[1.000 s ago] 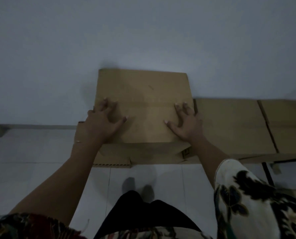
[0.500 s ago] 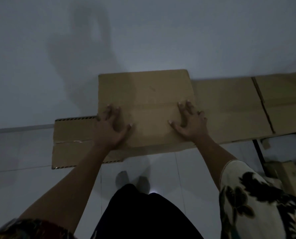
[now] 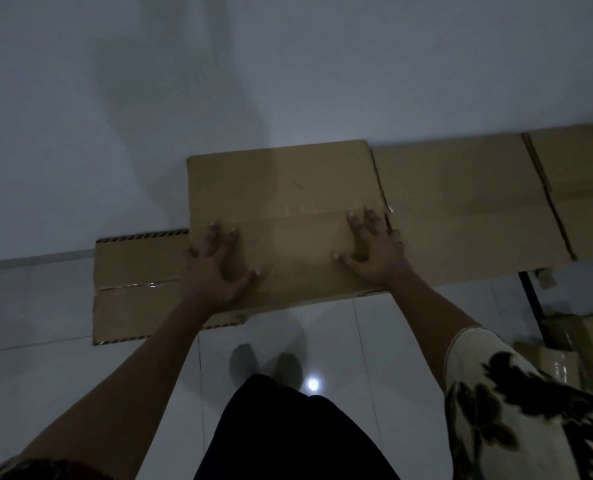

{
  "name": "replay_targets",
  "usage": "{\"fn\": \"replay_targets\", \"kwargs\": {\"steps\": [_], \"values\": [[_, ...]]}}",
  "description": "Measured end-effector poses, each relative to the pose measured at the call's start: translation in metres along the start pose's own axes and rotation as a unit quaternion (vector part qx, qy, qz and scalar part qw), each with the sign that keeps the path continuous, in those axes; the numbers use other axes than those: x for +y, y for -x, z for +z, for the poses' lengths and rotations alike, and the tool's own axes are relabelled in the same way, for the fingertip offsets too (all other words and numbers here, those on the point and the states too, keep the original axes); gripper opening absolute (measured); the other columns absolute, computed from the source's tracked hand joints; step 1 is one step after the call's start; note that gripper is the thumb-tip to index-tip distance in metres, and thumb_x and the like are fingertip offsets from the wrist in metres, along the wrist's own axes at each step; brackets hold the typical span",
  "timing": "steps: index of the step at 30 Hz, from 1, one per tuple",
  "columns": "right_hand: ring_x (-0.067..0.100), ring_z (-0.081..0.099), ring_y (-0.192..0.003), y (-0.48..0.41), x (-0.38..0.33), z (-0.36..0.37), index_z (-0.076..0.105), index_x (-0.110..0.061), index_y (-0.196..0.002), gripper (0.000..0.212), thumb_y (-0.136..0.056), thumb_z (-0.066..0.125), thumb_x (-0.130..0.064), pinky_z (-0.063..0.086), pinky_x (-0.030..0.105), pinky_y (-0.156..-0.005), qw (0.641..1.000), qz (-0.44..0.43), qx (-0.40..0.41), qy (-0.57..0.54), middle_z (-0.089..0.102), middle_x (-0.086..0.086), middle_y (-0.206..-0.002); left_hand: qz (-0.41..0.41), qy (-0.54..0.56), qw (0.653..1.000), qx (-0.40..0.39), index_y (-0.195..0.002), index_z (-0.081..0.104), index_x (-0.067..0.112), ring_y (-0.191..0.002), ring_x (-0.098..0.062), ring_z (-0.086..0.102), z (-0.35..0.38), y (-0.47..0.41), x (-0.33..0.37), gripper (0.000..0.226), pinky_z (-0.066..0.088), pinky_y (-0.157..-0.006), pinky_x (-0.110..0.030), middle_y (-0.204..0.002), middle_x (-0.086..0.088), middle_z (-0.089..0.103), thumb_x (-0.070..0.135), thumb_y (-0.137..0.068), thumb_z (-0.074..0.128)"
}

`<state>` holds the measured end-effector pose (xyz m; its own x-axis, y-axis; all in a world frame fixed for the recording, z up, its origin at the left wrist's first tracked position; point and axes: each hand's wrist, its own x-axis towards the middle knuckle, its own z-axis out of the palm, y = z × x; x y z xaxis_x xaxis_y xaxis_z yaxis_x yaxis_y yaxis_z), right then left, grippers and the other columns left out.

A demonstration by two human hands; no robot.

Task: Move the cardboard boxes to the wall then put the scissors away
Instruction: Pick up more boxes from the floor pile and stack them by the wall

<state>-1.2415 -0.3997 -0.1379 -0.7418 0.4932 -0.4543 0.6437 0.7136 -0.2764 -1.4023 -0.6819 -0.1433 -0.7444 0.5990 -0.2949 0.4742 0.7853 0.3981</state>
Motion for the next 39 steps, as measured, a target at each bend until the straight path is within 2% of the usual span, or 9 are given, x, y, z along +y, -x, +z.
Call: {"fn": "replay_targets", "kwargs": {"steps": [5, 10, 15, 18, 21, 24, 27, 34, 39], "values": [[0.047, 0.007, -0.143, -0.004, 0.000, 0.012, -0.005, -0.047, -0.151, 0.101, -0.073, 0.050, -0.081, 0.015, 0.056, -0.116, 0.999, 0.010, -0.046, 0.006, -0.021, -0.007, -0.161, 0.021, 0.000, 0.999, -0.041, -0.154, 0.007, 0.036, -0.148, -0.027, 0.009, 0.007, -0.008, -0.007, 0.116, 0.010, -0.117, -0.052, -0.162, -0.001, -0.012, 0.095, -0.057, 0.025], [0.051, 0.006, -0.142, 0.007, -0.008, 0.024, -0.016, -0.041, -0.150, 0.101, -0.079, 0.045, -0.079, 0.010, 0.058, -0.116, 0.997, 0.007, -0.037, 0.073, -0.029, 0.000, -0.159, 0.031, -0.065, 0.992, -0.100, -0.150, -0.015, 0.041, -0.143, -0.047, 0.010, 0.019, -0.009, -0.019, 0.128, 0.016, -0.113, -0.058, -0.159, -0.006, -0.025, 0.105, -0.043, 0.017], [0.044, -0.021, -0.144, 0.013, -0.022, 0.031, -0.016, -0.030, -0.153, 0.105, -0.079, 0.033, -0.085, -0.005, 0.063, -0.116, 0.989, -0.021, -0.020, 0.143, -0.026, 0.010, -0.159, 0.027, -0.081, 0.983, -0.165, -0.142, -0.031, 0.044, -0.139, -0.054, 0.002, 0.017, -0.012, -0.021, 0.139, 0.020, -0.110, -0.062, -0.150, -0.001, -0.043, 0.099, -0.033, 0.035], [0.044, -0.022, -0.144, 0.014, -0.037, 0.035, -0.013, -0.033, -0.153, 0.110, -0.075, 0.044, -0.084, 0.003, 0.070, -0.111, 0.976, -0.135, -0.056, 0.161, -0.025, 0.013, -0.159, 0.023, -0.076, 0.981, -0.177, -0.142, -0.031, 0.045, -0.139, -0.056, -0.003, 0.017, -0.013, -0.020, 0.142, 0.018, -0.110, -0.066, -0.149, 0.000, -0.044, 0.098, -0.030, 0.038], [0.045, -0.023, -0.143, 0.015, -0.046, 0.044, -0.019, -0.038, -0.150, 0.122, -0.067, 0.060, -0.080, 0.000, 0.075, -0.106, 0.954, -0.203, -0.080, 0.207, -0.028, 0.014, -0.158, 0.015, -0.072, 0.981, -0.179, -0.142, -0.029, 0.046, -0.139, -0.056, -0.004, 0.016, -0.012, -0.018, 0.143, 0.017, -0.110, -0.066, -0.149, 0.000, -0.044, 0.098, -0.028, 0.040], [0.048, -0.014, -0.144, 0.016, -0.042, 0.045, -0.024, -0.039, -0.148, 0.130, -0.070, 0.079, -0.050, 0.012, 0.076, -0.105, 0.942, -0.194, -0.055, 0.270, -0.026, 0.014, -0.159, 0.010, -0.059, 0.981, -0.185, -0.141, -0.031, 0.047, -0.139, -0.055, -0.007, 0.017, -0.010, -0.008, 0.141, 0.012, -0.112, -0.064, -0.149, -0.001, -0.045, 0.094, -0.030, 0.042], [0.049, -0.011, -0.144, 0.015, -0.038, 0.040, -0.028, -0.040, -0.146, 0.132, -0.072, 0.081, -0.037, 0.017, 0.076, -0.104, 0.938, -0.187, -0.051, 0.286, -0.024, 0.015, -0.159, -0.003, -0.049, 0.983, -0.177, -0.142, -0.029, 0.046, -0.139, -0.055, -0.012, 0.019, -0.009, 0.002, 0.141, 0.007, -0.112, -0.066, -0.149, -0.001, -0.044, 0.089, -0.038, 0.057], [0.048, -0.011, -0.145, 0.017, -0.043, 0.035, -0.022, -0.042, -0.148, 0.130, -0.071, 0.083, -0.036, 0.021, 0.075, -0.103, 0.944, -0.166, -0.067, 0.278, -0.025, 0.011, -0.159, -0.018, -0.060, 0.982, -0.180, -0.141, -0.029, 0.049, -0.137, -0.057, -0.015, 0.016, -0.007, 0.006, 0.138, 0.008, -0.109, -0.071, -0.147, 0.005, -0.046, 0.073, -0.055, 0.076], [0.045, -0.004, -0.147, 0.025, -0.044, 0.035, -0.018, -0.037, -0.151, 0.123, -0.075, 0.078, -0.044, 0.030, 0.067, -0.103, 0.944, -0.153, -0.074, 0.284, -0.019, 0.013, -0.160, -0.055, -0.117, 0.976, -0.176, -0.141, -0.027, 0.050, -0.136, -0.057, -0.023, 0.012, -0.005, 0.012, 0.138, -0.004, -0.100, -0.080, -0.152, 0.001, -0.040, 0.080, -0.050, 0.072]]}}
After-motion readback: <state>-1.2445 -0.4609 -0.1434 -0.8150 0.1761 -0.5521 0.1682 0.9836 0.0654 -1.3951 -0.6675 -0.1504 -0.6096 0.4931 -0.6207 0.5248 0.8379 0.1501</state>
